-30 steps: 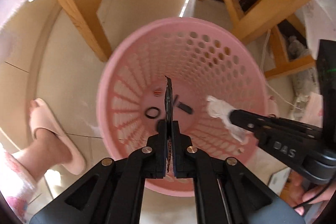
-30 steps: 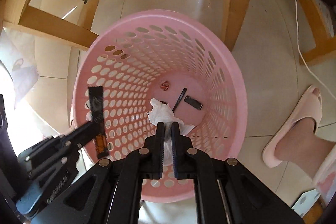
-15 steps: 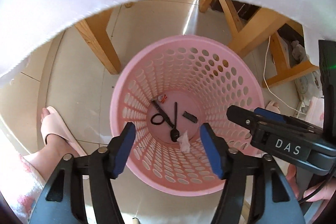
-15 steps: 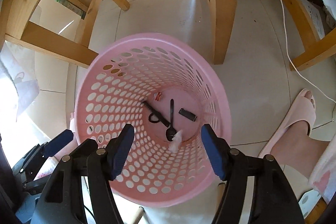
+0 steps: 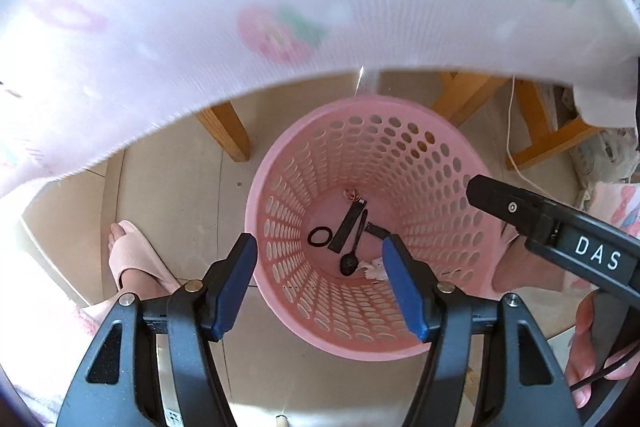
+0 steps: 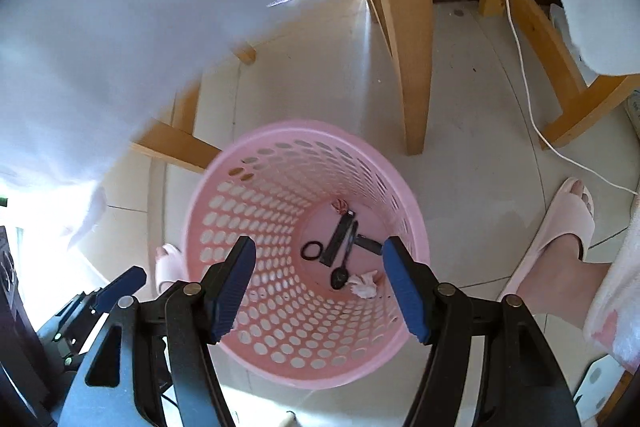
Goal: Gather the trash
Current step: 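Raise both open tools from the basket back toward the seat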
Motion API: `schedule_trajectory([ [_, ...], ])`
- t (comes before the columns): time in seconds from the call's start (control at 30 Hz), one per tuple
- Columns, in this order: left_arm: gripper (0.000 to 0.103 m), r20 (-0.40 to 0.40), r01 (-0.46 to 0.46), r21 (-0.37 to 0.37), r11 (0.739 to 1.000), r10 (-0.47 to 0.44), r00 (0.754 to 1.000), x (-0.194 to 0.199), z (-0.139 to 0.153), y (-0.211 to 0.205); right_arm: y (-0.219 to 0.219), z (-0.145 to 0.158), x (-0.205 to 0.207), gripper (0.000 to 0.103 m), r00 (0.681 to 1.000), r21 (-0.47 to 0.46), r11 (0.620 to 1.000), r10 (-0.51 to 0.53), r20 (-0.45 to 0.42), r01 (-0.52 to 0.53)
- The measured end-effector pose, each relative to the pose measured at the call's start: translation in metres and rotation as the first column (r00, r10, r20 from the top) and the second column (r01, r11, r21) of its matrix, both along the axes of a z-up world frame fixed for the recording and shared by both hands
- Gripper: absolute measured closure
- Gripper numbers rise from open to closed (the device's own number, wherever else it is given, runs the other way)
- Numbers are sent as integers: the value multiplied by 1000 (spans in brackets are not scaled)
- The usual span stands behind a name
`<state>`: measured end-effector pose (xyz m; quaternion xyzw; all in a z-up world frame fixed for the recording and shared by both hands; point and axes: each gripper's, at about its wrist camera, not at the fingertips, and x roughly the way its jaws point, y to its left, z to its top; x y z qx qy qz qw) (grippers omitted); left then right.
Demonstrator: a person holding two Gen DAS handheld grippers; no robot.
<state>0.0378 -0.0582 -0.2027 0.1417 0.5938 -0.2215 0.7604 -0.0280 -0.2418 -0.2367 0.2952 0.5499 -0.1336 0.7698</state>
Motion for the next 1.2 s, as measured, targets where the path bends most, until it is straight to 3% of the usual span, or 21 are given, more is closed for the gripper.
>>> schedule_trajectory([
  [0.13, 39, 46, 1, -18, 1000, 0, 999, -3, 22, 1, 7, 21, 1, 35, 998, 11, 999, 46, 52, -47],
  [0.4, 39, 196, -22, -58, 998, 33, 980, 2, 68, 14, 21, 75, -9, 35, 979, -119, 987, 123, 161, -104],
  [0.67, 39, 311, -47, -99, 994, 75, 947, -1, 103, 27, 29, 108, -18, 35, 959, -233, 965, 172, 224, -118],
  [0.83, 32, 449, -145, -123, 982, 186, 874, 1, 127, 42, 40, 130, -23, 35, 930, -343, 934, 210, 300, -100],
  [0.93, 32, 512, -160, -150, 976, 215, 831, -2, 141, 50, 50, 146, -27, 35, 900, -400, 910, 258, 350, -106],
  [1.03, 23, 564, -158, -157, 975, 220, 796, -4, 151, 55, 59, 162, -32, 35, 870, -478, 874, 299, 392, -86],
  [1.13, 16, 575, -153, -175, 973, 227, 786, -5, 156, 52, 64, 174, -33, 35, 852, -519, 852, 323, 412, -72],
  [1.2, 4, 557, -158, -187, 970, 237, 796, -1, 155, 51, 61, 180, -30, 35, 845, -528, 846, 335, 417, -75],
])
